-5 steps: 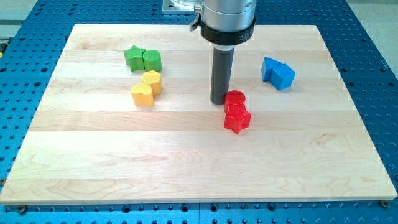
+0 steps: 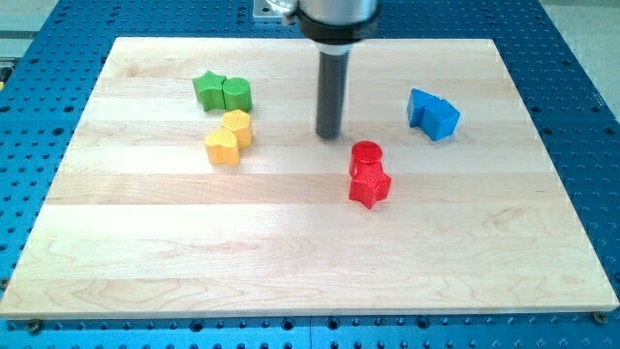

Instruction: Make a diagonal line out of green blocks and the yellow heart

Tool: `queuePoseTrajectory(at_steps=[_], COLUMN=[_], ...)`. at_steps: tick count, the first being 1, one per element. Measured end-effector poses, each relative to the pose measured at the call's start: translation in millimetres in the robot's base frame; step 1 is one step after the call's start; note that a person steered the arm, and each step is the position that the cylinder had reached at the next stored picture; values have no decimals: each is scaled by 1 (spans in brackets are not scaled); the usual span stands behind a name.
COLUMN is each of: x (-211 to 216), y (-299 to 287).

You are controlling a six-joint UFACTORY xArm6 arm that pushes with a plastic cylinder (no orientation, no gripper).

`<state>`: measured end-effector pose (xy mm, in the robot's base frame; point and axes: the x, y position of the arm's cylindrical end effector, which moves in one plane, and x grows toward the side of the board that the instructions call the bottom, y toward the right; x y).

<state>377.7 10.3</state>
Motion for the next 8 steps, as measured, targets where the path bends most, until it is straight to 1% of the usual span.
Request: queuePoseTrajectory(at_steps=[1,2,3,4,5,6,7,8], x=[11,17,-3,-19,-20,-102,-116,-106], y=[-40,-62,-98,-165,-182,-162,-120,-172])
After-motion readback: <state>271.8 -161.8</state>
